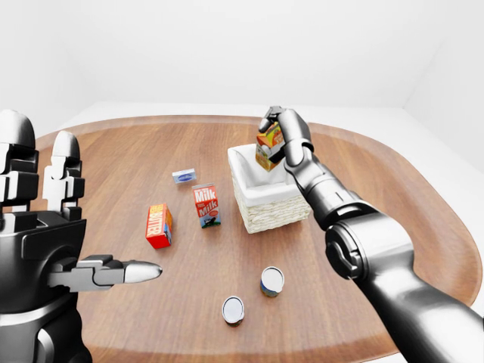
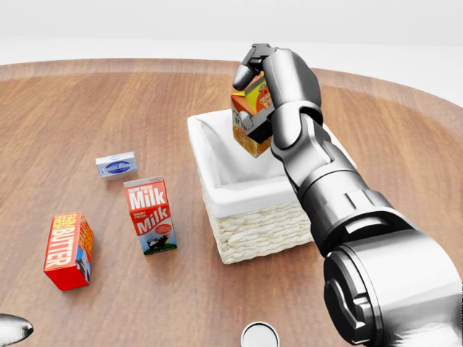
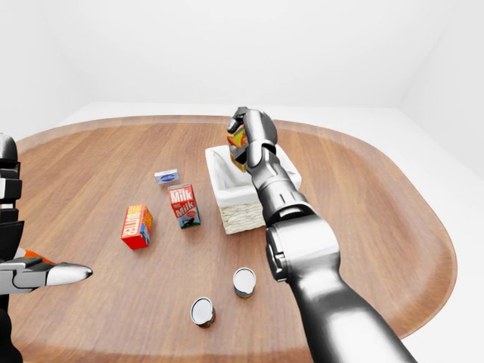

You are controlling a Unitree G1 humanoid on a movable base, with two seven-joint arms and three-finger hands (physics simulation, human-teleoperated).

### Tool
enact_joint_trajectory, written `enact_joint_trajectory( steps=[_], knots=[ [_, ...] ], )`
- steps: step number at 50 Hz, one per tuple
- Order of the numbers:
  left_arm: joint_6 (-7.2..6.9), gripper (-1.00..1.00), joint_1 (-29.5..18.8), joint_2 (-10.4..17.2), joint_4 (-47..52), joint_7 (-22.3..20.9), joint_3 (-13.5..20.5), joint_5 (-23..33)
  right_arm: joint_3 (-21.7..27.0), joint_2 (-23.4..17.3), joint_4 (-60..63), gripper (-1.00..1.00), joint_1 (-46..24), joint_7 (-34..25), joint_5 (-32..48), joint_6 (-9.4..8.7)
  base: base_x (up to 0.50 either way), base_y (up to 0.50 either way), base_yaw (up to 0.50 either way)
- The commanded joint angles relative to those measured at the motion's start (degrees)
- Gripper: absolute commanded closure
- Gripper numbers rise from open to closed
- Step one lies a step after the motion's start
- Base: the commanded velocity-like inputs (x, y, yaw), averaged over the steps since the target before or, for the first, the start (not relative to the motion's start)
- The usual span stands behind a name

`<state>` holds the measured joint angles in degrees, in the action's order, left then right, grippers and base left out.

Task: Pick up the orange juice, and put it in the basket.

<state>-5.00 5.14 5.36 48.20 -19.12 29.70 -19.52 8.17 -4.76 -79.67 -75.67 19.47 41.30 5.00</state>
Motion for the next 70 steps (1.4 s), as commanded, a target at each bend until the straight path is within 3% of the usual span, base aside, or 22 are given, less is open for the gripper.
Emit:
enact_joint_trajectory(
  steps=[1,70],
  knots=[
    [0.00,-1.00,-0.05,0.01,-0.23,0.10,-0.16,0.06,0.67,0.43,0.61,1.00,0.10,2.02,1.30,0.00,0.00,0.00,0.00],
    [0.00,-1.00,-0.30,0.23,-1.32,0.34,-0.75,0.18,1.61,2.49,0.36,1.00,3.89,3.55,1.65,0.00,0.00,0.00,0.00]
  ],
)
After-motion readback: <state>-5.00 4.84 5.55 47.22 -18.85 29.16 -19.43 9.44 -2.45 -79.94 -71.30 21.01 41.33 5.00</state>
